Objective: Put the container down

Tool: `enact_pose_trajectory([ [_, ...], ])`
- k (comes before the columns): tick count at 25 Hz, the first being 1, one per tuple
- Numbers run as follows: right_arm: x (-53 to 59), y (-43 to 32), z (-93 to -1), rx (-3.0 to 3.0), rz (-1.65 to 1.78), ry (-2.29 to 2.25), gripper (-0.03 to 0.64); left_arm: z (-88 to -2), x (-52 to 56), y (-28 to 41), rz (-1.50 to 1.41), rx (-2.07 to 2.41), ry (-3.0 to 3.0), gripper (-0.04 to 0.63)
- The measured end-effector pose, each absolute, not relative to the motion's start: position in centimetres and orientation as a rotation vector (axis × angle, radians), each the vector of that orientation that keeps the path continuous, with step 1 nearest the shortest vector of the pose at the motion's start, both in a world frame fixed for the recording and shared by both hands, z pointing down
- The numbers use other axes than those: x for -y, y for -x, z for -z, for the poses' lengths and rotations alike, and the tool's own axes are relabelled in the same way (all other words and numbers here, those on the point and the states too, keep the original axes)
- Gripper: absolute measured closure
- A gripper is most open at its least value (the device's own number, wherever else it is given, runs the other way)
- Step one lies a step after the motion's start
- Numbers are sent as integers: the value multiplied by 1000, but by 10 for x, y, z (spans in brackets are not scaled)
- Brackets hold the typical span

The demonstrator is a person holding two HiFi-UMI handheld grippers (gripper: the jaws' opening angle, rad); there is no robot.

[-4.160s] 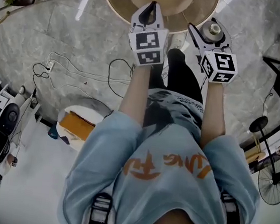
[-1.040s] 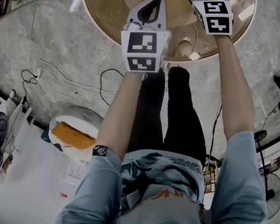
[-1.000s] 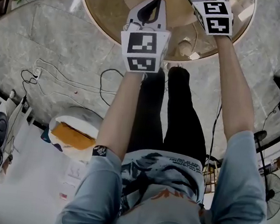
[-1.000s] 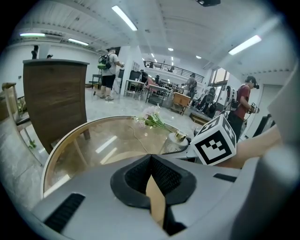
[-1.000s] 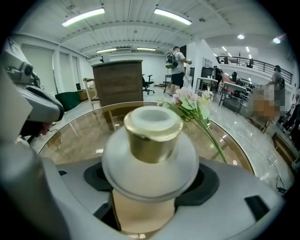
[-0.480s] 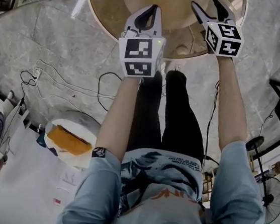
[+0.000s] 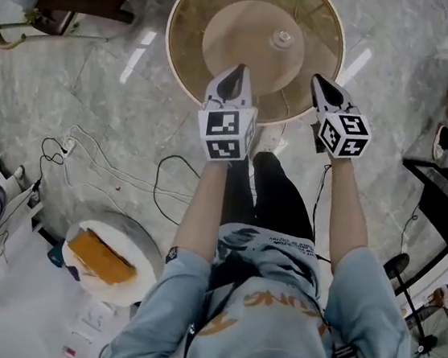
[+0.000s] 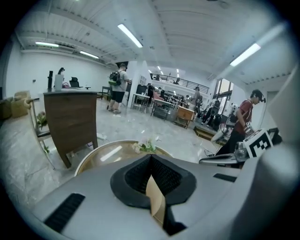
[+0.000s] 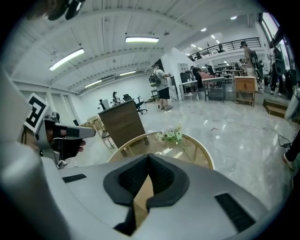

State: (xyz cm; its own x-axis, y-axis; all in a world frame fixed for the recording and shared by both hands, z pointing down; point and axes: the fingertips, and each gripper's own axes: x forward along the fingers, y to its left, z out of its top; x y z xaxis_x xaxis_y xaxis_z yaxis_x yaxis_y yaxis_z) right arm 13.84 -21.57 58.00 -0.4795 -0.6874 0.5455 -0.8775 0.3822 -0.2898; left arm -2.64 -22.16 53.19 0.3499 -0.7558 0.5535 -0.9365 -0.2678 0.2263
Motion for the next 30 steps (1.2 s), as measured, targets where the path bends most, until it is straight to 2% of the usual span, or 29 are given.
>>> enact_pose_trajectory([
  [11,207,-130,-373,2597,-824,-1565,606,-370,201,-5,-131,1506,-2070,569],
  [20,233,-157,-207,2599,-189,-1679,606,-229,227,-4,-41,1714,-2318,569],
  [30,238,-180,-154,2604,-56,-1798,606,-161,236,-8,-4,1797,-2470,571],
])
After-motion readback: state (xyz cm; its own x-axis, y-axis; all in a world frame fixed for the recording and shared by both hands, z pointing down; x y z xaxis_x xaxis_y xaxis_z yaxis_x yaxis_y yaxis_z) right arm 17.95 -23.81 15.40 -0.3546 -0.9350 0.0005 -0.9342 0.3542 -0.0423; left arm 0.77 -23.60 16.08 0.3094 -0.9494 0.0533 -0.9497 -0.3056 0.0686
